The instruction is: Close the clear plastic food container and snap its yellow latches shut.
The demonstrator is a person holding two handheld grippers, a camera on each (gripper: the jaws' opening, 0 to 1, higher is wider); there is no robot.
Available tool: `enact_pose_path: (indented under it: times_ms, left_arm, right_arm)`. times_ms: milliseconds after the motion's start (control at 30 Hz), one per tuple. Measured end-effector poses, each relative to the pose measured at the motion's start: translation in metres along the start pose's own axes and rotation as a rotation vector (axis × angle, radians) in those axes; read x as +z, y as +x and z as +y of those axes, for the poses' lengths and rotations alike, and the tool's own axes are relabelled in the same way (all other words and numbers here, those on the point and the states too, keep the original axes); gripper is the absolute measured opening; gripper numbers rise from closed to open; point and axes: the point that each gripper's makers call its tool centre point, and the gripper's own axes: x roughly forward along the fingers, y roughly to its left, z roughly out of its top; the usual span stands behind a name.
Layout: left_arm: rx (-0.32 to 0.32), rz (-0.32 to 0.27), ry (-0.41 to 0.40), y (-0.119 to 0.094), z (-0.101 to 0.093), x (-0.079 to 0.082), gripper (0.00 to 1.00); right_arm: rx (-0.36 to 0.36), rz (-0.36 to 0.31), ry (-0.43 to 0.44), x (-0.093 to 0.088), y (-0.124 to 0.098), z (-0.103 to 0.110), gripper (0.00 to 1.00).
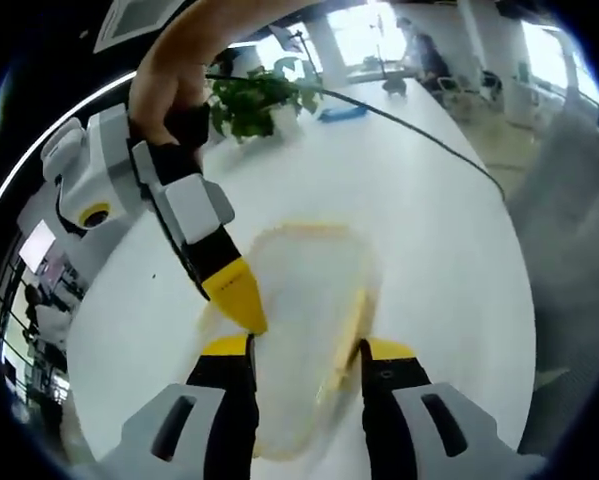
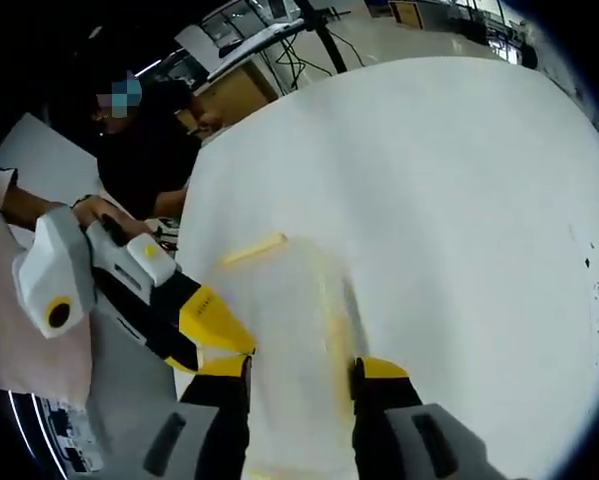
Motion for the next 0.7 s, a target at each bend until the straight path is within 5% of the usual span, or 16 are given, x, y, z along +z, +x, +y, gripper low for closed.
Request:
enact_pose_path:
  times_ms: [267,300,367,700]
  left_arm:
    - [0.043,-0.011,0.029,0.0058,-0.0029,-0.0007,0.34]
    - [0.066,0.004,0.082,0.0040,-0.0009,-0.0004,0.34]
    - [0.043,-0.003,0.023,0.0030,-0.0011,0.0012,0.35]
    - [0.028,-0.003,-0.014,0.0008,0.0025,0.0007,0.35]
  right_arm:
    - [-0.039,-0.019,-0.009,-0.0008,-0.0013,0.0010,0.38]
    - [-0.043,-0.023,-0.010,-0.0011,-0.0011,0.0015,0.38]
    - [-0.052,-0.037,-0.010,-0.0009,-0.0018,0.0014,0.38]
    - [-0.143,-0.083,-0.045,0.0017,-0.0050,0.0035,0.39]
